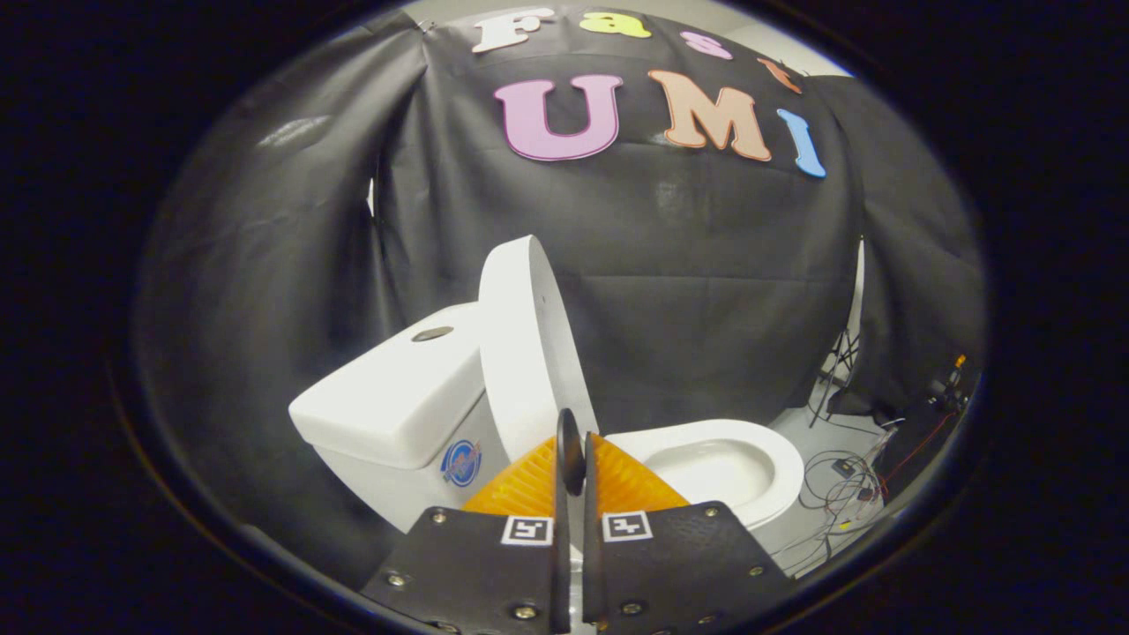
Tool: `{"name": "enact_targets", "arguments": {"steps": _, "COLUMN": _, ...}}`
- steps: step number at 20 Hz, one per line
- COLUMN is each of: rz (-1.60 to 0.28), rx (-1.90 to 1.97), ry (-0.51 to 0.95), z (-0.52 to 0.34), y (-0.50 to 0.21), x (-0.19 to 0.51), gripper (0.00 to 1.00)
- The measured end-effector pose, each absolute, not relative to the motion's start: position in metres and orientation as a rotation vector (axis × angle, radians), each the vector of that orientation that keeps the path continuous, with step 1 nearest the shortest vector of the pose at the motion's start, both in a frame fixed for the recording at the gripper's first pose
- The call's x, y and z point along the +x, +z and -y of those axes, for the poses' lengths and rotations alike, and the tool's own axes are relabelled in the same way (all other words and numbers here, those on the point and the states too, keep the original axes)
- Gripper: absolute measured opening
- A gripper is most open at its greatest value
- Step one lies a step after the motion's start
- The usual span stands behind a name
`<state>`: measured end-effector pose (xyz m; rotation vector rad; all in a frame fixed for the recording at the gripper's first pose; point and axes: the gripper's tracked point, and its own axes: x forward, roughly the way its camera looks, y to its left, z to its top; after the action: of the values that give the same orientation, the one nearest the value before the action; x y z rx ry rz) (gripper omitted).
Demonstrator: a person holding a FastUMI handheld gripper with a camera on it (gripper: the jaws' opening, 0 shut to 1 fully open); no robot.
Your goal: Open the toilet lid.
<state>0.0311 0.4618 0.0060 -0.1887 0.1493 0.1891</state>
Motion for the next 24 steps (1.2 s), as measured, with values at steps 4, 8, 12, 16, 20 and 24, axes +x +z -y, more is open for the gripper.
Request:
{"name": "enact_targets", "arguments": {"steps": 4, "rz": -0.166, "rx": -0.149, "ry": 0.266, "z": -0.481, "y": 0.000, "x": 0.028, "gripper": 0.19}}
{"name": "enact_targets", "arguments": {"steps": 8, "rz": -0.159, "rx": -0.165, "ry": 0.284, "z": -0.483, "y": 0.006, "x": 0.026, "gripper": 0.19}}
{"name": "enact_targets", "arguments": {"steps": 12, "rz": -0.134, "rx": -0.168, "ry": 0.357, "z": -0.501, "y": 0.015, "x": 0.015, "gripper": 0.25}}
{"name": "enact_targets", "arguments": {"steps": 16, "rz": -0.076, "rx": -0.128, "ry": 0.403, "z": -0.510, "y": 0.040, "x": 0.004, "gripper": 0.48}}
{"name": "enact_targets", "arguments": {"steps": 20, "rz": -0.036, "rx": -0.150, "ry": 0.458, "z": -0.519, "y": 0.061, "x": -0.009, "gripper": 0.72}}
{"name": "enact_targets", "arguments": {"steps": 24, "rz": -0.002, "rx": -0.144, "ry": 0.455, "z": -0.506, "y": 0.079, "x": -0.013, "gripper": 0.90}}
